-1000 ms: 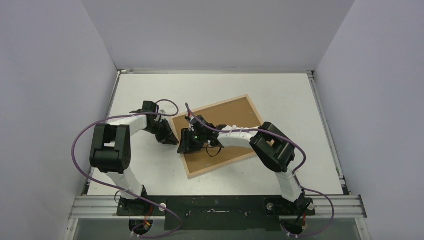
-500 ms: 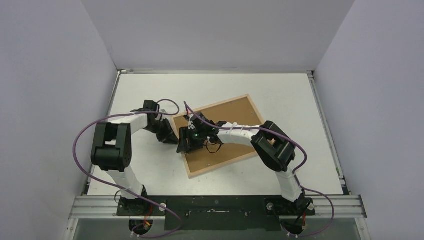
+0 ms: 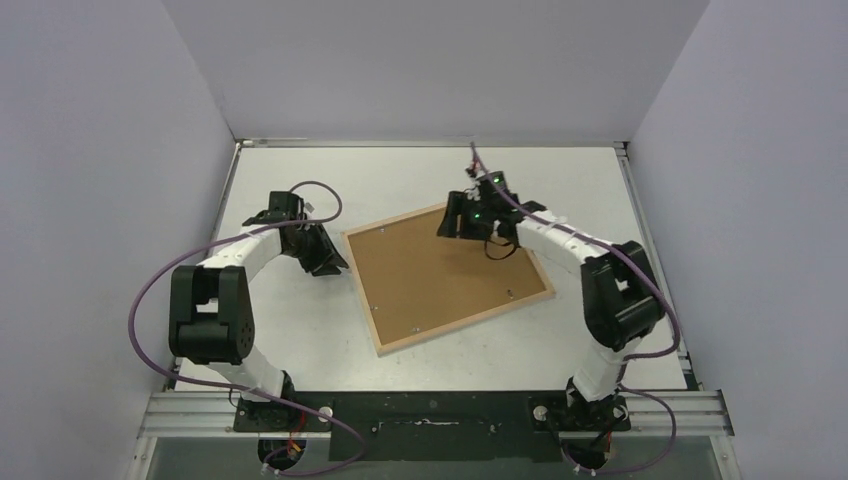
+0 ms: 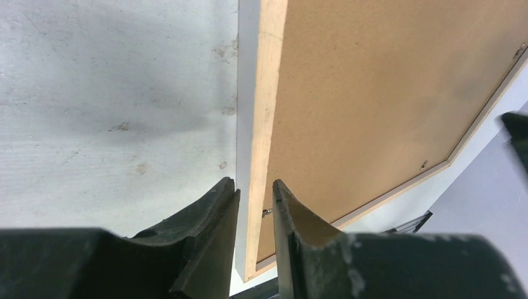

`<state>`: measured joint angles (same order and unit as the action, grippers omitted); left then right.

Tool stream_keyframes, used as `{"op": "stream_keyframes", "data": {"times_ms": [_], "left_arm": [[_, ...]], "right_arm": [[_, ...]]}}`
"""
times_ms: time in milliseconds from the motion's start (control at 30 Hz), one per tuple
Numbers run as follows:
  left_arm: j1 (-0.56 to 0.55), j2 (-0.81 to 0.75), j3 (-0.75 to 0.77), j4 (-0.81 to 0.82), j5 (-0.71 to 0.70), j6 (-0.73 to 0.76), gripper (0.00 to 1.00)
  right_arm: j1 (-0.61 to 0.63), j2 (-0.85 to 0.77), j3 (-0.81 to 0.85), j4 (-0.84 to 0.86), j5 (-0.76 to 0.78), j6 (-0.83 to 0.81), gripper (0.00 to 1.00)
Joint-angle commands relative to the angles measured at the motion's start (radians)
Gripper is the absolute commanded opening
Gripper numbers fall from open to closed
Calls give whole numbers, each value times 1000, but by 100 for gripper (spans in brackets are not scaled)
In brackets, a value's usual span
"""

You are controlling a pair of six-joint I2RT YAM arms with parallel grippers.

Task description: Put the photo into the frame

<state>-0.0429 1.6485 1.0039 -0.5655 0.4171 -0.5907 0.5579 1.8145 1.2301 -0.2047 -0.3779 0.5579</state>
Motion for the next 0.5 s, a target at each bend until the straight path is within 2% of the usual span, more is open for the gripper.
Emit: {"op": "stream_keyframes", "data": {"times_ms": [0, 133, 300, 467], "left_arm": [[6, -64, -25, 50, -19, -16, 27], [6, -84, -53, 100, -5, -43, 30], [6, -78, -53, 112, -3, -47, 32], [6, -65, -34, 90, -5, -36, 34]], "right_arm": [[-151, -139, 16, -181, 256, -131, 60], [-282, -128, 79, -330, 372, -227, 62], [-400, -23, 163, -406, 288, -318, 67], [-408, 87, 269, -505, 236, -388, 68]]}}
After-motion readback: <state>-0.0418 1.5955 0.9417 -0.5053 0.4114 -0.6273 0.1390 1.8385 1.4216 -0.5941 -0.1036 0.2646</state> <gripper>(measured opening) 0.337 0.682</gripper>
